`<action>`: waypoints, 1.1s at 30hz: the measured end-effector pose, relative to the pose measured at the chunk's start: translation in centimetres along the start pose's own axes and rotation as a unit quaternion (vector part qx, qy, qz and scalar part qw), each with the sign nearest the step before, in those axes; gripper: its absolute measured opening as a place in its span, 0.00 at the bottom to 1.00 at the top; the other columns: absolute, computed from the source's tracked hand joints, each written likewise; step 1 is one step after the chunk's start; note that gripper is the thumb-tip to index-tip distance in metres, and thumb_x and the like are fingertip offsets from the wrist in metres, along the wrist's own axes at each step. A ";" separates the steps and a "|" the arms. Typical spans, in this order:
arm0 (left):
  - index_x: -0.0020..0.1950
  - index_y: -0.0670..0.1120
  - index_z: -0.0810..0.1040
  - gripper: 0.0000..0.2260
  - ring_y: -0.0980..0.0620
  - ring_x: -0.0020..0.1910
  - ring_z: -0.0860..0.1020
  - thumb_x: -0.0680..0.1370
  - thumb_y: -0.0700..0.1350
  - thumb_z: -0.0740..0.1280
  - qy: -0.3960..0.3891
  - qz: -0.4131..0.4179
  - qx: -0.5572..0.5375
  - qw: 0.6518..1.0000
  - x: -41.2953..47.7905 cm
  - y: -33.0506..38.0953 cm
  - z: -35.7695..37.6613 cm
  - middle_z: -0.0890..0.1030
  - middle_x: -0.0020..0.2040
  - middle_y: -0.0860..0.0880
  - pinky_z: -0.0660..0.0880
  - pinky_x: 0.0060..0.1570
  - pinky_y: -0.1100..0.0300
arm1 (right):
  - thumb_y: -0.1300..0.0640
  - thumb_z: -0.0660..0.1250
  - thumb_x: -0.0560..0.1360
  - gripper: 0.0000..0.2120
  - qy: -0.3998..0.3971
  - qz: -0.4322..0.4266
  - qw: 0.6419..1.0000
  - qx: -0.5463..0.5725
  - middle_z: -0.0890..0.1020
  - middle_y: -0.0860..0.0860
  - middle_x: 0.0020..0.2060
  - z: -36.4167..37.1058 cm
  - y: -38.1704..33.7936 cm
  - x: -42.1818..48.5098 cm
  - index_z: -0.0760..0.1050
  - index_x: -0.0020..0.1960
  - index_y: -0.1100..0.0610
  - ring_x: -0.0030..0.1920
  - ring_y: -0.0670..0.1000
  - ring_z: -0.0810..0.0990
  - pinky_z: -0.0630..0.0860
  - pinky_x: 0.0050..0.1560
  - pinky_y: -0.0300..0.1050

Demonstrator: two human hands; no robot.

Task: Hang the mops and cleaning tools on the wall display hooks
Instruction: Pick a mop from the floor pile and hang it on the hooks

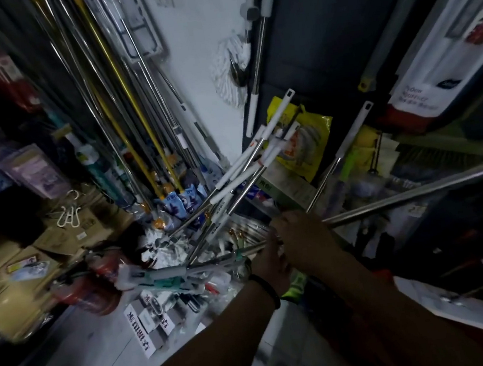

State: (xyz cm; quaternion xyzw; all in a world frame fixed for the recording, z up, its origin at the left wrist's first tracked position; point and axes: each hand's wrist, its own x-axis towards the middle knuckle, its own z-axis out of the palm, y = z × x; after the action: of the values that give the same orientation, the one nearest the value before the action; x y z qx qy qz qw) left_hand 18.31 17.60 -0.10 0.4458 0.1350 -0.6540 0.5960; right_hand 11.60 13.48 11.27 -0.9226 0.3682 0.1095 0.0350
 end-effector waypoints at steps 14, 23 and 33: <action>0.66 0.48 0.77 0.26 0.45 0.46 0.80 0.81 0.66 0.59 0.004 0.070 0.026 0.997 -2.9 4.0 -5.8 0.82 0.62 0.42 0.76 0.46 0.53 | 0.29 0.64 0.76 0.24 0.082 0.114 0.988 0.064 0.86 0.48 0.39 0.8 0.0 1.4 0.83 0.46 0.49 0.42 0.53 0.86 0.74 0.37 0.42; 0.53 0.40 0.77 0.12 0.38 0.52 0.84 0.84 0.49 0.65 0.008 0.141 -0.082 0.987 -1.7 11.5 -5.7 0.79 0.57 0.38 0.85 0.44 0.47 | 0.22 0.64 0.68 0.29 0.086 0.173 0.961 0.196 0.81 0.45 0.29 2.6 2.9 -1.0 0.81 0.36 0.48 0.30 0.45 0.79 0.75 0.33 0.40; 0.65 0.50 0.75 0.09 0.44 0.54 0.82 0.85 0.43 0.64 -0.050 0.237 0.044 0.969 -2.3 13.2 -1.0 0.79 0.60 0.43 0.77 0.63 0.45 | 0.47 0.68 0.82 0.16 -0.010 0.121 0.921 0.371 0.80 0.53 0.39 1.2 3.4 1.1 0.80 0.51 0.61 0.40 0.51 0.78 0.74 0.42 0.47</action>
State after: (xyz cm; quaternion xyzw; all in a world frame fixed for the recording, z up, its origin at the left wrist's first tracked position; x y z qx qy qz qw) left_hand 30.40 16.45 5.71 0.4573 -0.0333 -0.5211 0.7199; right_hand 9.84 10.42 9.86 -0.7908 0.4912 -0.0219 0.3646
